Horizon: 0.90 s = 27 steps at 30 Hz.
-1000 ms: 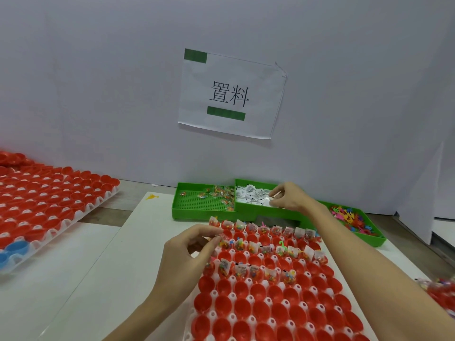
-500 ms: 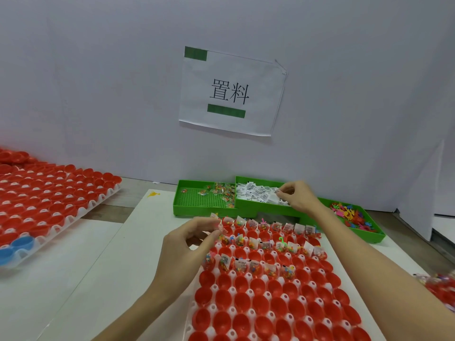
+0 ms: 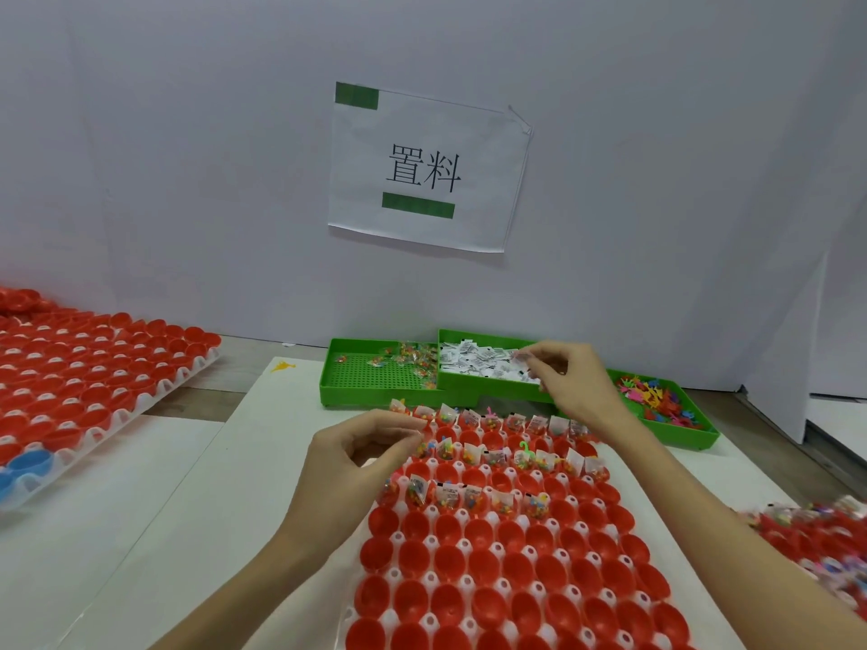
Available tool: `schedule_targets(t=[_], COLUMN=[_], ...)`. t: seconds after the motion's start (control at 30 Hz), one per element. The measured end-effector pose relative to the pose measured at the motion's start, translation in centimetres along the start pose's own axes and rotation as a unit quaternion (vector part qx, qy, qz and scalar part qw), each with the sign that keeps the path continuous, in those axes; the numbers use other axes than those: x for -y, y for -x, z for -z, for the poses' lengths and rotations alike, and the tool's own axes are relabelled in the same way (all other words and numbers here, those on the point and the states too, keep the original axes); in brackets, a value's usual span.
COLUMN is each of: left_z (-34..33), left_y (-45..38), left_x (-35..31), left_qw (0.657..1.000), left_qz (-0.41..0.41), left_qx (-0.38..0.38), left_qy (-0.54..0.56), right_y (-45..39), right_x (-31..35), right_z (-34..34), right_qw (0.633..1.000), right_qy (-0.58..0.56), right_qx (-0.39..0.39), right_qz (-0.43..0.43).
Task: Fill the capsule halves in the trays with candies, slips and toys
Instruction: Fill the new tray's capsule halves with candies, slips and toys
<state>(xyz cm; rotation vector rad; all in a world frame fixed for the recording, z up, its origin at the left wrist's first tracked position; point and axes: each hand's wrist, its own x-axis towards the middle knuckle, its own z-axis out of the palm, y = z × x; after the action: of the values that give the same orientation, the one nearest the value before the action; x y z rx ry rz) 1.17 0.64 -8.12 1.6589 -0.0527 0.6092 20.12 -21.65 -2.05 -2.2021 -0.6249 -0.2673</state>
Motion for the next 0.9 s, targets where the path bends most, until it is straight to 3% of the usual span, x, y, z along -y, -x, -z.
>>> schedule_targets(t=[0.17, 0.33, 0.47, 0.63, 0.9], left_z=[-0.5, -1.0, -1.5, -1.3, -1.3], left_y=[0.6, 1.2, 1.6, 1.4, 1.4], left_x=[-0.8, -1.1, -1.0, -0.6, -0.4], left_qw=[0.999, 0.995, 0.993, 0.992, 0.993], left_qz=[-0.01, -0.042, -0.079, -0.1, -0.069], left_qx=[0.034, 0.088, 0.088, 0.062, 0.064], left_qy=[0.017, 0.013, -0.017, -0.044, -0.069], right_y=[6.4, 10.4, 11.2, 11.5, 10.2], right_x=[4.6, 6.8, 7.2, 6.9, 5.1], right_z=[0.9, 0.8, 0.2, -0.5, -0.3], right_qw=[0.992, 0.986, 0.977, 0.973, 0.97], right_qy=[-0.071, -0.058, -0.067, -0.099, -0.155], right_qx=[0.075, 0.118, 0.155, 0.171, 0.175], right_qz=[0.067, 0.102, 0.132, 0.122, 0.072])
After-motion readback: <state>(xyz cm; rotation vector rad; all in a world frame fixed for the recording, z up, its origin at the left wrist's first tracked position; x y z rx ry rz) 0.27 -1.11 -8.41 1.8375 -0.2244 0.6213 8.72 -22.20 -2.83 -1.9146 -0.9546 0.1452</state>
